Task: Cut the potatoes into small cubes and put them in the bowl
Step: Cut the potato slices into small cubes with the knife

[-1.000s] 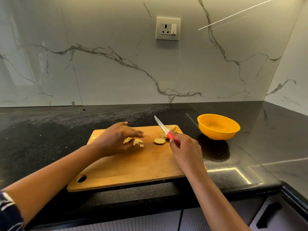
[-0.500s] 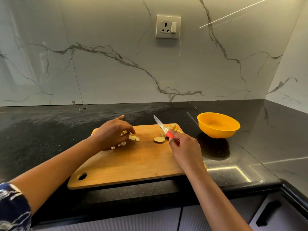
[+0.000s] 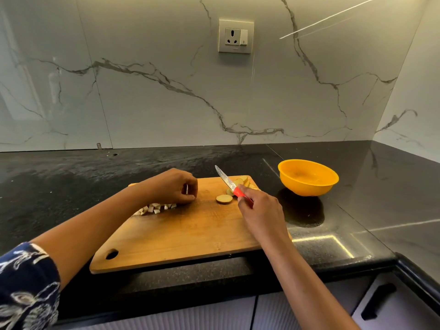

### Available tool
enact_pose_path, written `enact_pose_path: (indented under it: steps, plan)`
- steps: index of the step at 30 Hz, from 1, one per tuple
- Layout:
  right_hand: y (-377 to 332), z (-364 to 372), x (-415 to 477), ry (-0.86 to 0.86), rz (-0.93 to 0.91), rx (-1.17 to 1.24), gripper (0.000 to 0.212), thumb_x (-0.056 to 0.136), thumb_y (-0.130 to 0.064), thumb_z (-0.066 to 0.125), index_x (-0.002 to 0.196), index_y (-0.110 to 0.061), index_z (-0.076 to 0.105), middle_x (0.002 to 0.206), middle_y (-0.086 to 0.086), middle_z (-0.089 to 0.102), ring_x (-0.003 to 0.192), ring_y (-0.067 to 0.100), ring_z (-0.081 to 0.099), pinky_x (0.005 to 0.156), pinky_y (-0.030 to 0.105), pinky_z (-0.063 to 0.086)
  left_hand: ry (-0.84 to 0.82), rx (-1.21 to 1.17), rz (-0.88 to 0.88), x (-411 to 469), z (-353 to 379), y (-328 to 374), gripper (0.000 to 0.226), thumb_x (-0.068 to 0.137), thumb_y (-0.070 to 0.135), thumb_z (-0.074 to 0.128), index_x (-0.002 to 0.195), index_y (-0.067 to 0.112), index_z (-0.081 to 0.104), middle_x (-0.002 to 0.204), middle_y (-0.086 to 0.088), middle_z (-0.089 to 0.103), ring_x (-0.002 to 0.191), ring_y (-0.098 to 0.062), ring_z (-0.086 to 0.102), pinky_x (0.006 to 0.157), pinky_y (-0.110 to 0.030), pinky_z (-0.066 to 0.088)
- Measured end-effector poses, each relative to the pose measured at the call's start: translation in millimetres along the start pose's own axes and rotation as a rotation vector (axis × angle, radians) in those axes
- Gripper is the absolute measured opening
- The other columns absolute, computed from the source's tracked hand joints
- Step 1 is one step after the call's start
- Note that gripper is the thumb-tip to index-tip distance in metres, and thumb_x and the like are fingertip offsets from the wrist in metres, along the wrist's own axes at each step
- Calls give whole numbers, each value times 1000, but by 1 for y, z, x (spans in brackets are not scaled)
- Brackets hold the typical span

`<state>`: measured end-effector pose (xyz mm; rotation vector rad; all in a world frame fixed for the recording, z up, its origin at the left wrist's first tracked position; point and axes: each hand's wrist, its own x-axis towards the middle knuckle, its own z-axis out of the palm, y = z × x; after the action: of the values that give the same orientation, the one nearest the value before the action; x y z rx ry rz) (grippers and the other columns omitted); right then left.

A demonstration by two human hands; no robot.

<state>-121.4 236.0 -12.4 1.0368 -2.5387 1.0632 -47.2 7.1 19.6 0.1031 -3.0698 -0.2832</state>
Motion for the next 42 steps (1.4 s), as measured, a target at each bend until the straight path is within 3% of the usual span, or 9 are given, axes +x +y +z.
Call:
enact_pose_path:
  steps: [5, 11, 14, 19, 23, 27, 30, 34, 42]
  plan:
    - [0, -1, 0, -15, 11, 6, 41, 97, -30, 51, 137, -30, 47, 117, -5, 65, 89, 4, 53, 78, 20, 42, -68, 22, -17, 2, -11, -3, 11, 84, 18, 67, 91, 25, 62, 89, 9, 61, 84, -8, 57, 74, -18, 47]
    - [0, -1, 0, 0, 20, 23, 40, 97, -30, 51, 137, -30, 48, 119, -5, 64, 89, 3, 53, 78, 20, 42, 106, -118, 5, -13, -26, -12, 23, 85, 6, 63, 94, 28, 64, 93, 11, 62, 87, -3, 58, 70, -10, 47]
    - [-1, -1, 0, 7, 20, 29, 40, 97, -30, 52, 137, -29, 48, 121, -5, 64, 98, 6, 57, 81, 18, 43, 37, 64, -27, -14, -23, -16, 19, 90, 15, 60, 105, 25, 65, 100, 7, 63, 86, 0, 54, 71, -9, 40]
    - [0, -4, -2, 38, 44, 39, 39, 97, -29, 52, 136, -28, 50, 121, -5, 64, 104, 8, 58, 84, 21, 44, 204, 65, 15, -11, -12, 3, 23, 92, 28, 58, 114, 25, 64, 112, 5, 62, 97, -6, 52, 83, -19, 44]
    - [4, -6, -3, 84, 91, 65, 39, 96, -28, 52, 135, -27, 50, 115, -5, 65, 88, 1, 51, 77, 19, 42, 24, 93, -28, 8, 3, 36, 49, 85, 56, 54, 124, 27, 58, 118, 6, 57, 102, -6, 51, 88, -23, 47]
    - [5, -8, -3, 60, 111, 66, 41, 97, -29, 50, 137, -27, 48, 119, -4, 64, 97, 6, 56, 76, 18, 41, 52, 232, -76, 24, 20, 58, 62, 81, 68, 47, 124, 26, 58, 116, 6, 56, 97, -7, 50, 81, -26, 49]
    - [4, -8, -2, 51, 114, 57, 41, 97, -30, 51, 138, -28, 47, 124, -4, 62, 106, 9, 57, 83, 23, 46, 132, 211, -58, 29, 25, 62, 49, 85, 62, 51, 116, 26, 63, 112, 7, 59, 91, -6, 52, 78, -23, 49]
    - [4, -8, -2, 43, 111, 46, 42, 97, -31, 51, 138, -28, 46, 125, -4, 61, 108, 9, 57, 83, 21, 45, 70, 99, -44, 28, 18, 61, 38, 86, 50, 59, 113, 24, 64, 109, 7, 60, 88, -5, 53, 80, -22, 50]
    - [2, -9, -4, 19, 82, 33, 41, 97, -31, 50, 138, -31, 47, 124, -6, 62, 107, 9, 58, 85, 22, 45, -11, -34, 64, -12, 3, 25, 33, 89, 29, 63, 122, 28, 61, 127, 15, 57, 112, 0, 53, 94, -10, 38]
